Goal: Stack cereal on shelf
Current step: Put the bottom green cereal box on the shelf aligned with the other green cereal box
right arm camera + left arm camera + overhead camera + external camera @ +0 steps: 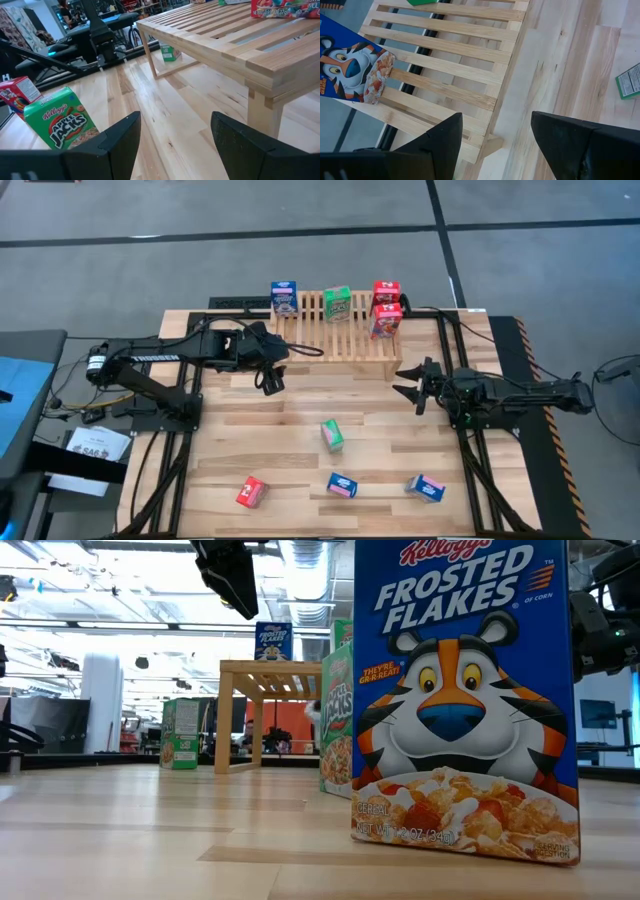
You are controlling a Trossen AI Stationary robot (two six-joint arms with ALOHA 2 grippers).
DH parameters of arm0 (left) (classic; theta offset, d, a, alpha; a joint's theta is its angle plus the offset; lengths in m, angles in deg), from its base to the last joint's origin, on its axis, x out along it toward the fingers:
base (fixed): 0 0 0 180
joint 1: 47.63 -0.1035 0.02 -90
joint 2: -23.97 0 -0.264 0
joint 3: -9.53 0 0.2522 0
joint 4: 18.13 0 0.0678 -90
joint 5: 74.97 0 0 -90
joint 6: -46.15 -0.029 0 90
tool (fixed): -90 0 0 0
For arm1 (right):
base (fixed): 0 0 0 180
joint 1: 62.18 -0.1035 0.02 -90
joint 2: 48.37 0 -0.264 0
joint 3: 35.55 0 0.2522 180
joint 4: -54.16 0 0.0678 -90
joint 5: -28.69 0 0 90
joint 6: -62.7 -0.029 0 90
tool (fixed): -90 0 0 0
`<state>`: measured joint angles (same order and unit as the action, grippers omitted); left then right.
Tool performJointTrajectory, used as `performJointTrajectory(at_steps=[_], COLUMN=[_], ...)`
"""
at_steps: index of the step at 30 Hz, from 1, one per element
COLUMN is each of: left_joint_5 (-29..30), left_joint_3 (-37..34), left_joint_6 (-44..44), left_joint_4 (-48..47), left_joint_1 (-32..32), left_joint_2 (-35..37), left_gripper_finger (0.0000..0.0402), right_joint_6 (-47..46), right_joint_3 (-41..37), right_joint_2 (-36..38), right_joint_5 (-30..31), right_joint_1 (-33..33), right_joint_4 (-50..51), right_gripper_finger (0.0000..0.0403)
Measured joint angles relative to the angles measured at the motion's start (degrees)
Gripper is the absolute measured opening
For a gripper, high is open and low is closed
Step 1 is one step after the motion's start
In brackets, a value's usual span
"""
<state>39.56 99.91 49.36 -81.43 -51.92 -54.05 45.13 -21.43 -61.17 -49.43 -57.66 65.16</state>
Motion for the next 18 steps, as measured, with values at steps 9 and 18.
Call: performJointTrajectory(at_steps=[9,18], left_joint_5=[0.2,-0.4], left_joint_3=[0.0,0.0], left_joint_6=[-4.2,-9.2], left_joint_4=[2.8,9.1], left_joint_1=[0.0,0.7], left_joint_2=[0.0,0.0], left_gripper_finger=[0.0227,0.0227], right_joint_6=[0.0,0.0], right_joint_3=[0.0,0.0], right_joint_2=[0.0,0.0], right_joint_5=[0.0,0.0], right_joint_1=[0.0,0.0], right_joint_4=[0.0,0.0], right_gripper_finger=[0.0266,0.0266])
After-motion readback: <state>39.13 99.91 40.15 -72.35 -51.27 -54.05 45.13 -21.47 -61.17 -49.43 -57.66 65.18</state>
